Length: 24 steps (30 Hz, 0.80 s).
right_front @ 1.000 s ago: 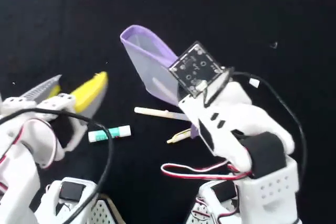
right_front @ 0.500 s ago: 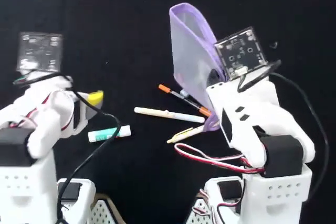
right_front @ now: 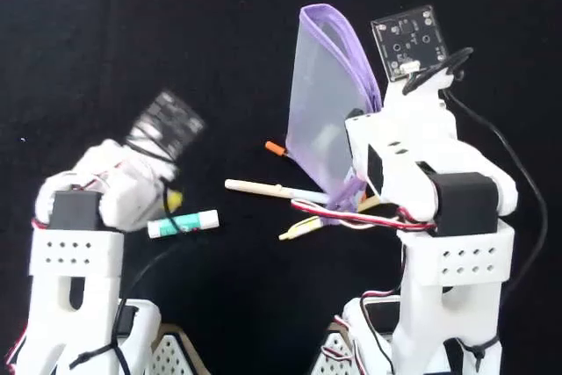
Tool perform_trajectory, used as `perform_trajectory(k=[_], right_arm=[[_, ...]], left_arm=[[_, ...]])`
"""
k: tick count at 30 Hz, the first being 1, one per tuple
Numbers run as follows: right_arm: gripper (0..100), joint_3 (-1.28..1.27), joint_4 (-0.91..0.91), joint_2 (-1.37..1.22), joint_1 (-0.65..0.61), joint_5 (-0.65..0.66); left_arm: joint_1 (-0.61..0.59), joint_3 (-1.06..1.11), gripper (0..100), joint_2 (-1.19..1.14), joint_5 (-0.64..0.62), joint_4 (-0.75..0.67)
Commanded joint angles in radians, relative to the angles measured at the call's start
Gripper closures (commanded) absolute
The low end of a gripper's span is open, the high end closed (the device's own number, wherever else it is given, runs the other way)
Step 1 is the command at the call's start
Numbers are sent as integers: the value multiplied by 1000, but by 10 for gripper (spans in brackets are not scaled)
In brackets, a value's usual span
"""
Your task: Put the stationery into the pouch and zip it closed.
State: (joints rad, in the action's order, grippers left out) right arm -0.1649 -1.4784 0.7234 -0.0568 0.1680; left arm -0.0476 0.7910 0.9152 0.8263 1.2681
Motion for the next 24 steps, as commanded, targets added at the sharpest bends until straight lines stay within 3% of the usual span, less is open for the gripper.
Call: perform_trajectory(k=[1,4,12,24], right_arm=[[986,54,-8,-8,11,-9],[986,39,-8,-8,11,-11],[986,27,-28,-5,11,-11],[986,27,-43,-5,9,-11]], left_arm=[[84,8,714,2,120,81],[153,53,715,0,176,91],[188,133,715,-222,186,-100],[170,-251,715,-809,181,-101]])
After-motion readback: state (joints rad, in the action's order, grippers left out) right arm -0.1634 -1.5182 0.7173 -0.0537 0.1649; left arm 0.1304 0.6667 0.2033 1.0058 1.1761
